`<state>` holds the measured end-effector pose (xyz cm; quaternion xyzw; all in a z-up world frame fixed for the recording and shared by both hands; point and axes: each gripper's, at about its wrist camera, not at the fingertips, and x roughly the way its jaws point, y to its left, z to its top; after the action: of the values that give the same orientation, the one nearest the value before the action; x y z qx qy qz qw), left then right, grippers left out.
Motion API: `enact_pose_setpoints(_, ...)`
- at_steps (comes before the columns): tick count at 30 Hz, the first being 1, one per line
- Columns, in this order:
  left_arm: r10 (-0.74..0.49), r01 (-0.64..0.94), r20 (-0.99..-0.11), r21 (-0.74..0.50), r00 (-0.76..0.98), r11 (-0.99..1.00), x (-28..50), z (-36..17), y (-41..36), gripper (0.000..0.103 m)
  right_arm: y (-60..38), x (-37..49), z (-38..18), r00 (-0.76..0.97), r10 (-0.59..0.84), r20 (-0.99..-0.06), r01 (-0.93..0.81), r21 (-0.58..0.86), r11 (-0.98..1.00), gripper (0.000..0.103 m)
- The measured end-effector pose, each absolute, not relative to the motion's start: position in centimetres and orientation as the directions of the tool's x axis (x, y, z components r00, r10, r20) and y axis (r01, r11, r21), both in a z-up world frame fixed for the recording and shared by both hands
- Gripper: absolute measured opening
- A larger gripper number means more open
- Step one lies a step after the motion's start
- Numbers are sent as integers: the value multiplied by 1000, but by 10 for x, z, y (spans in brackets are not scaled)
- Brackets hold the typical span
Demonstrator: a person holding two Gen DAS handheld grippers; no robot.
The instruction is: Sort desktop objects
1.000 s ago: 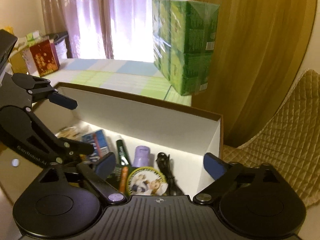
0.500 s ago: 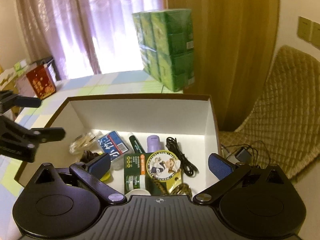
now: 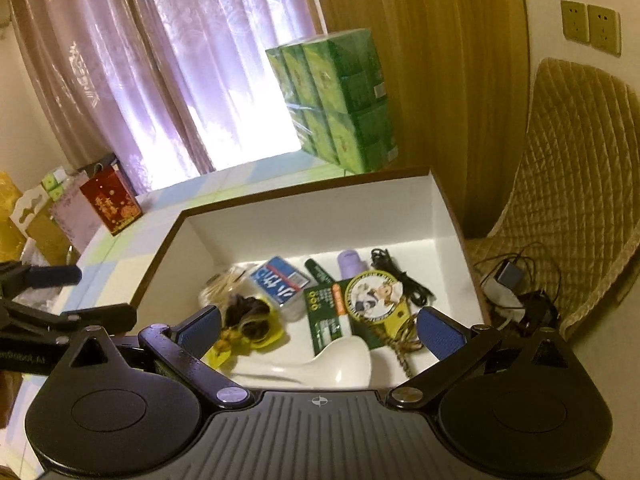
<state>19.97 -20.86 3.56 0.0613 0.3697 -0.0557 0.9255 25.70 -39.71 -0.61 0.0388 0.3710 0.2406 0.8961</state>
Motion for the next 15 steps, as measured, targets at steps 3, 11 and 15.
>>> enact_pose_setpoints(3, -52, 135, -695, 66, 718, 989, 184, 38, -210, 102, -393, 245, -7, 617, 447, -647, -400, 231, 887, 101)
enact_pose_setpoints(11, -26, 102, -700, 67, 713, 993, 149, 35, -210, 102, -388, 218, -8, 629, 428, -649, -410, 191, 892, 101)
enact_pose_setpoints(15, -13, 87, -699, 71, 715, 994, 139, 34, -207, 102, -385, 207, -10, 634, 414, -653, -422, 157, 893, 101)
